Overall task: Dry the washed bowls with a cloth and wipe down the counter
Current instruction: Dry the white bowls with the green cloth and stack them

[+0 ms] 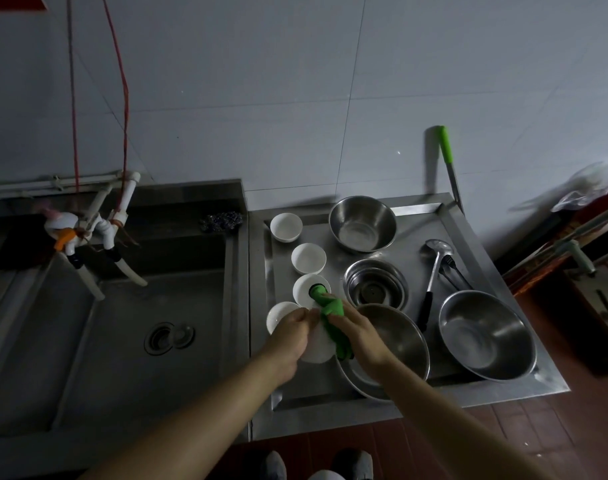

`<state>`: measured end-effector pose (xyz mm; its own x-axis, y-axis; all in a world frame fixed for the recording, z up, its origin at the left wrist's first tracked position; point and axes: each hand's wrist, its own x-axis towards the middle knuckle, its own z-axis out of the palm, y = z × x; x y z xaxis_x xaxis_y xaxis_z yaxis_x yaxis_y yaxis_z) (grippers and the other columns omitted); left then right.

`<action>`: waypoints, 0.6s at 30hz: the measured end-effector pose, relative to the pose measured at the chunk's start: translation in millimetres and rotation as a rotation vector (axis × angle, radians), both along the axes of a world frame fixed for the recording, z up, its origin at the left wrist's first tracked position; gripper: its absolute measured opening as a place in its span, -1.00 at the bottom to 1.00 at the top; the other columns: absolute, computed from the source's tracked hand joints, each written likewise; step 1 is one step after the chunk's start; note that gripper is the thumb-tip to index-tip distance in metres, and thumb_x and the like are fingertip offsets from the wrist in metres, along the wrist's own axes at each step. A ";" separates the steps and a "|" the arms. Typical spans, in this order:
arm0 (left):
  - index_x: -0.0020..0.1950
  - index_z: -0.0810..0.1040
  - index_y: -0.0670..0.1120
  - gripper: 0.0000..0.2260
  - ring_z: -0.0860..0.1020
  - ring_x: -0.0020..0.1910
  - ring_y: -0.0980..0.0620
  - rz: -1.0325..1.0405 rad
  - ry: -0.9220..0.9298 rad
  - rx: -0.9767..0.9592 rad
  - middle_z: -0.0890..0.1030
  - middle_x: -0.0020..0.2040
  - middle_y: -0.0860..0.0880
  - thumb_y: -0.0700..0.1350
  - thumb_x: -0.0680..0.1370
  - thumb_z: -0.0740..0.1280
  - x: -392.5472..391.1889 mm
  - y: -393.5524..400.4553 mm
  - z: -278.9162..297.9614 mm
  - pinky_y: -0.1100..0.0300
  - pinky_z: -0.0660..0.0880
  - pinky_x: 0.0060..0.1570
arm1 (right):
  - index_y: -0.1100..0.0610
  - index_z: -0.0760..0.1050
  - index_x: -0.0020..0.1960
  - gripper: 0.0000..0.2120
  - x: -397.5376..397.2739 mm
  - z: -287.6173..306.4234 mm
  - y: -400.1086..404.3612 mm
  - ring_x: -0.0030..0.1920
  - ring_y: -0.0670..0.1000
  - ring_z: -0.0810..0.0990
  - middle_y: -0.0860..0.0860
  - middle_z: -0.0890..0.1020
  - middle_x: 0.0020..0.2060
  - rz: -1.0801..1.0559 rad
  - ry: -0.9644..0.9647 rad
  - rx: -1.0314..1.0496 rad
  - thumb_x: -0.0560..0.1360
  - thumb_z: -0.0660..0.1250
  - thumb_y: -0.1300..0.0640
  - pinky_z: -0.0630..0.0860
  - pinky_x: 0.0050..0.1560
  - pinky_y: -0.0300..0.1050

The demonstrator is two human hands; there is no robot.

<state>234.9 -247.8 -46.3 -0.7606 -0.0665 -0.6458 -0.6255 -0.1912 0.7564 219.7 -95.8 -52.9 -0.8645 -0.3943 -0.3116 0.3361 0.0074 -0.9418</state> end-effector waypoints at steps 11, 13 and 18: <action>0.30 0.51 -0.25 -0.64 0.60 0.21 -0.27 0.477 -0.040 0.585 0.65 0.16 -0.32 0.00 0.67 0.22 -0.4 18.5 23.3 -0.17 0.46 0.34 | -0.20 0.28 0.52 -0.47 34.2 -36.0 -17.4 0.59 0.07 0.11 -0.01 0.19 0.58 -0.266 0.716 0.309 0.58 0.26 0.06 0.27 0.48 0.28; 0.36 0.47 -0.23 -0.62 0.57 0.26 -0.27 0.473 -0.018 0.604 0.62 0.22 -0.31 0.02 0.67 0.21 -0.1 17.8 19.7 -0.16 0.45 0.35 | -0.25 0.29 0.50 -0.50 36.3 -29.9 -18.2 0.54 0.01 0.24 -0.06 0.26 0.55 -0.395 0.445 0.149 0.60 0.24 0.04 0.34 0.46 0.18; 0.40 0.47 -0.15 -0.55 0.57 0.28 -0.21 0.331 0.062 0.544 0.62 0.26 -0.23 0.07 0.59 0.26 4.9 8.6 15.6 -0.13 0.49 0.29 | -0.05 0.47 0.37 -0.65 29.2 -10.0 -14.4 0.07 0.11 0.63 0.14 0.62 0.18 -0.601 -0.182 -0.268 0.62 0.20 -0.06 0.54 0.10 0.23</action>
